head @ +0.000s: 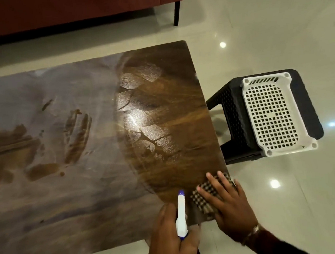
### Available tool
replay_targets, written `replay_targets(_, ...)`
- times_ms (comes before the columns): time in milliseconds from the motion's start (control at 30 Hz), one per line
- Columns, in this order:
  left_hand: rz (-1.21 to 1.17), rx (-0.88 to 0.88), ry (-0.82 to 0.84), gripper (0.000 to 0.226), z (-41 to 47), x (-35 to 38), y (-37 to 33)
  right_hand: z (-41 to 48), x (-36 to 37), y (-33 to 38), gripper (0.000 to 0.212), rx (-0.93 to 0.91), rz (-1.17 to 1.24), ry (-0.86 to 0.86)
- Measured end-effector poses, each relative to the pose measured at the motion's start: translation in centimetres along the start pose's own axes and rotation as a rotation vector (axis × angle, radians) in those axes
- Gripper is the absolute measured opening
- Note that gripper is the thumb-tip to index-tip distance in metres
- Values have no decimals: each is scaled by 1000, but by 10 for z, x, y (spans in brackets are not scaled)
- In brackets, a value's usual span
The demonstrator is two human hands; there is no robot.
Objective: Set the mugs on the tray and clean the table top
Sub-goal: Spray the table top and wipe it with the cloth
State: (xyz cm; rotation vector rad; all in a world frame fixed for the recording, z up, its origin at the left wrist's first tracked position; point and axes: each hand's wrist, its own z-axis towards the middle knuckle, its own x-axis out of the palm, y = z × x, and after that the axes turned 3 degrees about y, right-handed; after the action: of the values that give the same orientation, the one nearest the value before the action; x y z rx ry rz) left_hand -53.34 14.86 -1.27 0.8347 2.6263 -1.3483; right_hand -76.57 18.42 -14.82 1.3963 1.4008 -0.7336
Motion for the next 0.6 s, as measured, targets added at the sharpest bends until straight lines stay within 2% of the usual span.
replay_targets(67, 53, 27, 109, 32, -7, 3, -2, -21, 8, 2, 78, 51, 31, 14)
replay_targets(133, 106, -24, 86, 27, -27, 7, 7, -9, 2, -1, 75, 86, 84, -7)
replay_targets(200, 223, -232, -96, 25, -28, 5, 11, 22, -10, -1, 75, 113, 91, -61)
replay_targets(233, 207, -218, -102, 28, -29, 8, 3, 41, -16, -1, 76, 150, 82, -91)
replay_targets(267, 130, -26, -111, 28, -25, 20, 6, 60, -23, 2, 78, 199, 76, -113)
replay_targets(300, 106, 27, -103, 26, -25, 29, -8, 77, -29, 7, 79, 251, 72, -135)
replay_targets(367, 17, 30, -160, 23, -25, 24, -14, 98, -34, 25, 79, 301, 77, -163)
replay_targets(400, -36, 21, -212, 22, -16, 24, -16, 101, -31, 38, 81, 272, 87, -165)
replay_targets(467, -48, -12, -197, 23, -20, 20, -11, 90, -15, 72, 82, 124, 80, -138)
replay_targets(533, -26, -63, -187, 33, -20, 15, -3, 63, 8, 107, 72, -44, 32, -104)
replay_targets(600, 7, -77, -170, 43, -21, 5, 7, 35, 28, 124, 67, -74, 8, -102)
